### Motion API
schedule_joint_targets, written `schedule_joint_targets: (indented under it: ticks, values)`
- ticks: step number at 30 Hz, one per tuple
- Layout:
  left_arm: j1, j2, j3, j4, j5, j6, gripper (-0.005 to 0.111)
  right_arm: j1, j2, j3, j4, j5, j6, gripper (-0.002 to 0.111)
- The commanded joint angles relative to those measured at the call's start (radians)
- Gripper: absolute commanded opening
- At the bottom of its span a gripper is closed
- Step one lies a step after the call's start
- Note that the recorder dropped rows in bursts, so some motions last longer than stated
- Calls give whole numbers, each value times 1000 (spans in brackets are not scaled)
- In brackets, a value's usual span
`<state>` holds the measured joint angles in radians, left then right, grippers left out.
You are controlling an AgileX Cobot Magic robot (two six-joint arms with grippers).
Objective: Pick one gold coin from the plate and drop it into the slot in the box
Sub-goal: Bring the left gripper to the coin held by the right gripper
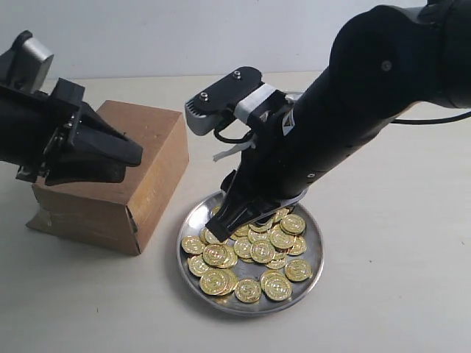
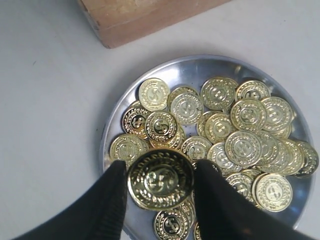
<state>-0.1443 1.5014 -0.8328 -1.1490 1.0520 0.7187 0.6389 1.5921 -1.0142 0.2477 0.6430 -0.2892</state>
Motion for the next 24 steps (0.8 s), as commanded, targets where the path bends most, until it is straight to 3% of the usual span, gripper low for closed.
schedule_joint_targets:
  ticks: [1,4,14,24]
  values:
    - [-60,91,-91,8,34,12,46,1,-11,-2,34,19,-27,25]
    - [-111,169,-163,10,98,12,46,1,-11,-2,151,58,-219,25]
    - [-215,253,-174,-19,114,11,46,1,-11,-2,134,18,-292,25]
    - [-232,279,-190,-53,106,-36,46,1,-11,-2,134,-20,-292,25]
